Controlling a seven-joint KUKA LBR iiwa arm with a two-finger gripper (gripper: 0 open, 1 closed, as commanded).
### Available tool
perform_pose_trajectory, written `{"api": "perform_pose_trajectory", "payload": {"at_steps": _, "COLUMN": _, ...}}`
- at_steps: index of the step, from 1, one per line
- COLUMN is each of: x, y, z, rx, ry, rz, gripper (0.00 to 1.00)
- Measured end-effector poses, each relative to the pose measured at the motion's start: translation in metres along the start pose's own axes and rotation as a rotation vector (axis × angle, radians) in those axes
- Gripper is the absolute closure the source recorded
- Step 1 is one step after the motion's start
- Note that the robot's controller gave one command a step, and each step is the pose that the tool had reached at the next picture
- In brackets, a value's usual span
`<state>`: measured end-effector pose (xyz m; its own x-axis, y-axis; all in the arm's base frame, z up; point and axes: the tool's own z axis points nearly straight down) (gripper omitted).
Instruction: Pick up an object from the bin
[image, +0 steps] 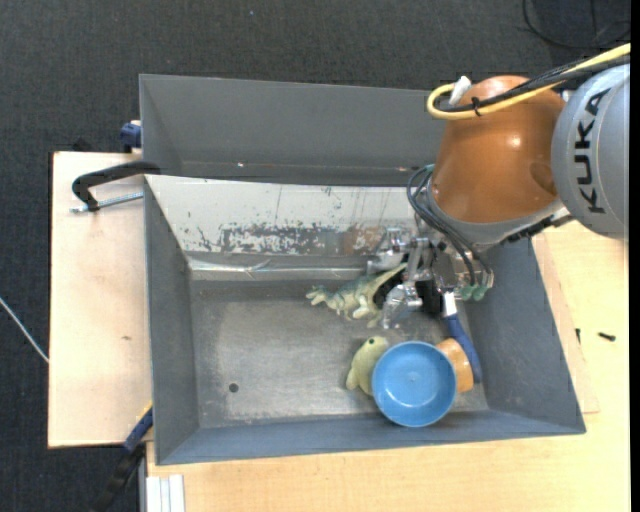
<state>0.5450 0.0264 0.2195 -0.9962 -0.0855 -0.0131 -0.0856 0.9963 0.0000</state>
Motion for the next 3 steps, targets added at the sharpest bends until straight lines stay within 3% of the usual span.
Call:
{"api": "perform_pose_trajectory", "payload": {"at_steps": 1, "x": 0.001, "y": 0.0, "z": 0.005, "rx": -0.001, "ry": 0.008, "rz": 0.001, "gripper": 0.0}}
{"api": "perform_pose_trajectory", "payload": {"at_steps": 2, "x": 0.017, "y": -0.006, "z": 0.148, "rx": -0.007, "ry": 0.014, "rz": -0.12, "gripper": 0.0}}
{"api": "perform_pose_trajectory", "payload": {"at_steps": 3, "x": 0.013, "y": -0.009, "z": 0.144, "rx": -0.001, "ry": -0.006, "rz": -0.121, "gripper": 1.0}}
